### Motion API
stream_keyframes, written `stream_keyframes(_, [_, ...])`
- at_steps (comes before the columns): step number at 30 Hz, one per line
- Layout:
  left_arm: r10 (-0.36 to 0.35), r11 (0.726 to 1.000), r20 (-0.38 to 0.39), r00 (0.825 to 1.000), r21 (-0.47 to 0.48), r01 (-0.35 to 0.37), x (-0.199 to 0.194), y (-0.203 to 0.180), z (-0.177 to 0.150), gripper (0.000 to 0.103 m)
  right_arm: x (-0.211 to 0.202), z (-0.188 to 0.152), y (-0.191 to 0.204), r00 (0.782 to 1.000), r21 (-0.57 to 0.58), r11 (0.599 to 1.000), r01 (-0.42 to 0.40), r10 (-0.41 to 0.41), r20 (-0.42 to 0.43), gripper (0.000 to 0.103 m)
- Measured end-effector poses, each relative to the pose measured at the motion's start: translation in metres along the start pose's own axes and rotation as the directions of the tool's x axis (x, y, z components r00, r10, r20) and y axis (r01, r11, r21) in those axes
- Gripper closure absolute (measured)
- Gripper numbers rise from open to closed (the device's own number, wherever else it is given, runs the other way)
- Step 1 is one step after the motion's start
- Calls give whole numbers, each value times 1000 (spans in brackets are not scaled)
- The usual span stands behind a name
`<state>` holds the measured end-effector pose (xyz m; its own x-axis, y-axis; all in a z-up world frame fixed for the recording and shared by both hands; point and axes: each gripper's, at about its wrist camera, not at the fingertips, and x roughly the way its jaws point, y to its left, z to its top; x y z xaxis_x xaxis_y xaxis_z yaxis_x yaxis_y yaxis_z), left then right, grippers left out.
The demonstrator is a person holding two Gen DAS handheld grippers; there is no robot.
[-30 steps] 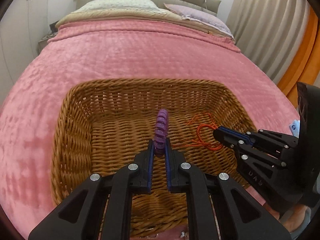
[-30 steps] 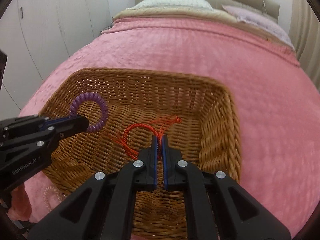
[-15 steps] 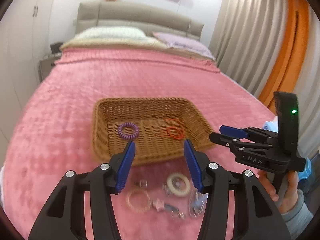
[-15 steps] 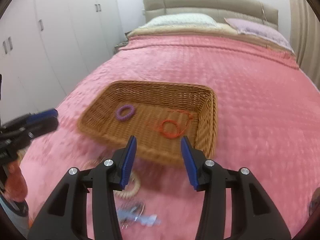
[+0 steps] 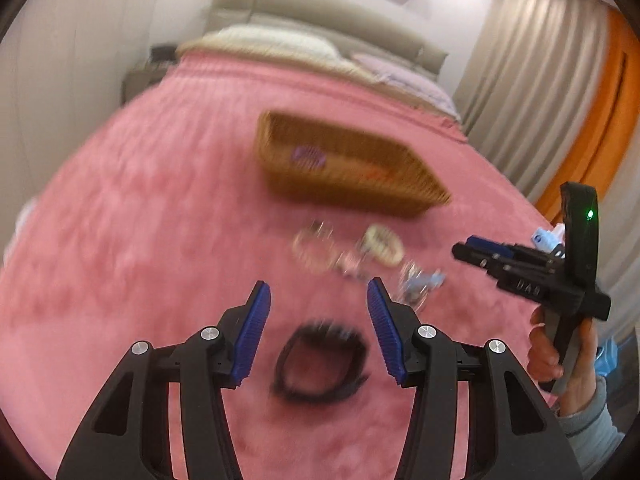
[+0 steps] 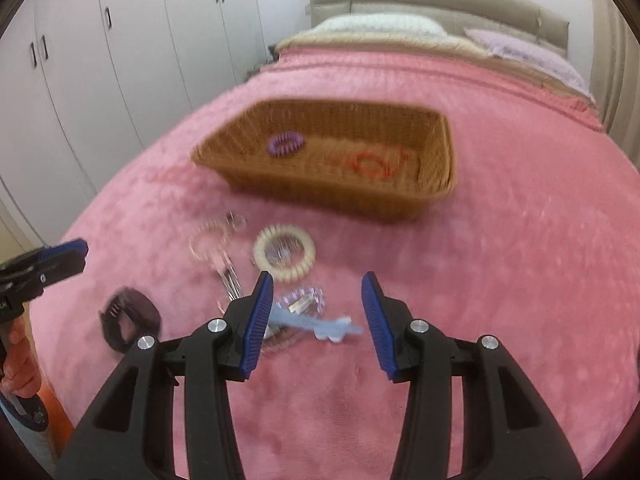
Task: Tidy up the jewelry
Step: 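Move the left tool to the black watch while the right tool reaches the blue hair clip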
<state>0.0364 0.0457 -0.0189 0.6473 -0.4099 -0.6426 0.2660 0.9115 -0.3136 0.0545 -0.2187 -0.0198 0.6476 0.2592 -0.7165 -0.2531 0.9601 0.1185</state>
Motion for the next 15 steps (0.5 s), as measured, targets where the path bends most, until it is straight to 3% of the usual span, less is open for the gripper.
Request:
stream_keyframes(4, [-50,998,-46,998,-27,49,19,14,-24,54,30,-11,-12,996,29,998,-46,48,-71,60])
stream_keyframes(7, [-59,998,-39,998,-20,58,29,19,-30,54,46,-15,-23,988,86,991,-105,114,-107,61])
stream_keyframes(9, [-70,997,-67,995,-41,67,37,22,-34,54,45,-16,-24,985,83,989,-125,134,-108,66])
stream_keyframes(15, [-43,999,-69,997,-4,43,38,16,-39,54,33,-30,-8,969,31,984,-176,179,-170,66])
